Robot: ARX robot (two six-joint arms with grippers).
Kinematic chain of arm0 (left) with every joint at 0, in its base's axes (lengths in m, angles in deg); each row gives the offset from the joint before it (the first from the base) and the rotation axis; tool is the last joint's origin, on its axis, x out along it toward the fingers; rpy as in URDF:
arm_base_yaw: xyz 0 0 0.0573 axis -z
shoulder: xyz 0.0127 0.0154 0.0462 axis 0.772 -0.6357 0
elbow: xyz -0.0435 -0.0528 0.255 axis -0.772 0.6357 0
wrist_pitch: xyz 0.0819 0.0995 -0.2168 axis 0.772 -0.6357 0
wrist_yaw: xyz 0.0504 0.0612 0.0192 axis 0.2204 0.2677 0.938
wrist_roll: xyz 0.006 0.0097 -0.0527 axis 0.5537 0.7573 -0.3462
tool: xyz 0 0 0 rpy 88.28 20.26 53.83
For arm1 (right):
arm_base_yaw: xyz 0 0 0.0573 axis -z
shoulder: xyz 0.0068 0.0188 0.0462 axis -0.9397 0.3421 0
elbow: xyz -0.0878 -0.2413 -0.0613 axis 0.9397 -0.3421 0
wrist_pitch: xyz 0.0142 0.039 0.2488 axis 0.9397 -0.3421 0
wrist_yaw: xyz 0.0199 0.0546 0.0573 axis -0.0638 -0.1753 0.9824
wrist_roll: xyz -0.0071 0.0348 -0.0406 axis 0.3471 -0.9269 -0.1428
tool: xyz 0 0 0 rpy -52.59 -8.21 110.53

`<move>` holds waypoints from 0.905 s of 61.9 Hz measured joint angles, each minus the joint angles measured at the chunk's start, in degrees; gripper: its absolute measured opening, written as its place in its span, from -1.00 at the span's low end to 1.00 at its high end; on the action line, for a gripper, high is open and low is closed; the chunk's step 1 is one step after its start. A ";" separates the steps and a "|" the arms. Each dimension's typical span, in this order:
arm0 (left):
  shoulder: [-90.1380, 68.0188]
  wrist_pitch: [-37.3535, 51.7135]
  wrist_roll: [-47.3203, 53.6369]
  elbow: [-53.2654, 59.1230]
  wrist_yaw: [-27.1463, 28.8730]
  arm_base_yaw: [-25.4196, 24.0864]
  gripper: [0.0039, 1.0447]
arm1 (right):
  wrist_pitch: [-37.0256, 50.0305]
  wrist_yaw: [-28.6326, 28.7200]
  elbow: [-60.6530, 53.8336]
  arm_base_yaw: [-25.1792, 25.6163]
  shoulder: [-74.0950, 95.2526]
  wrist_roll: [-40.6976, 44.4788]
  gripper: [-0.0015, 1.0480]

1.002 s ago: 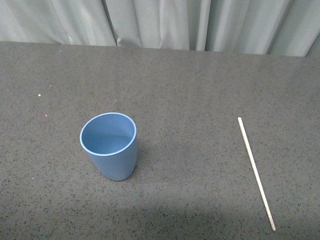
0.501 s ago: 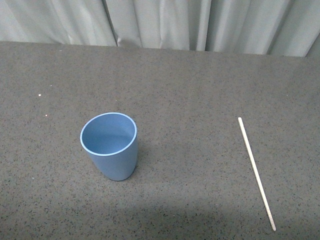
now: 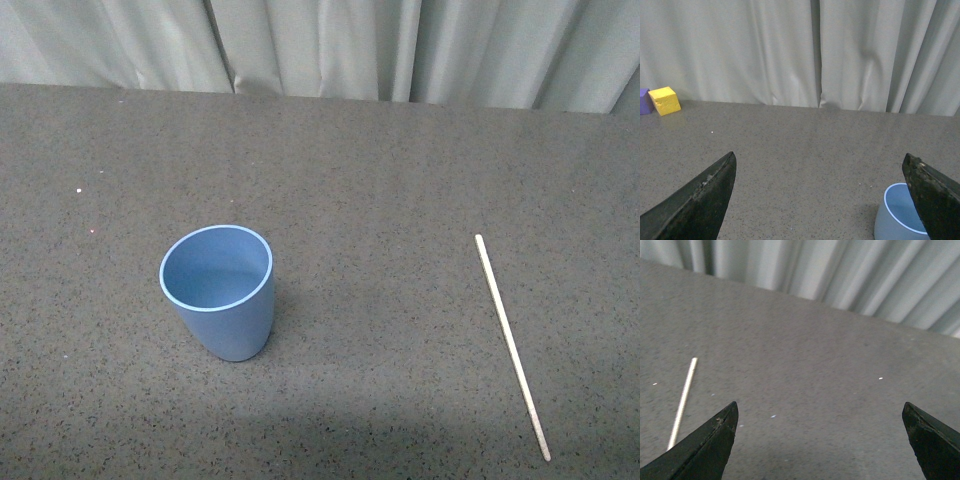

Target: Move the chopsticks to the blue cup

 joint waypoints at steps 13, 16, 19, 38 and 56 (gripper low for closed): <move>0.00 0.00 0.02 0.00 0.02 0.00 0.88 | 0.39 9.51 11.65 0.66 27.21 -5.99 0.82; 0.00 0.00 0.02 0.00 0.02 0.00 0.88 | 0.00 10.62 14.12 1.09 31.85 -6.64 0.82; 0.00 0.00 0.02 0.00 0.02 0.00 0.88 | -1.49 12.33 17.31 1.70 37.24 -7.72 0.82; 0.00 0.00 0.02 0.00 0.02 0.00 0.88 | -9.40 16.81 31.89 1.20 61.92 -16.02 0.82; 0.00 0.00 0.02 0.00 0.02 0.00 0.88 | -11.78 16.31 38.45 -1.68 72.37 -19.61 0.82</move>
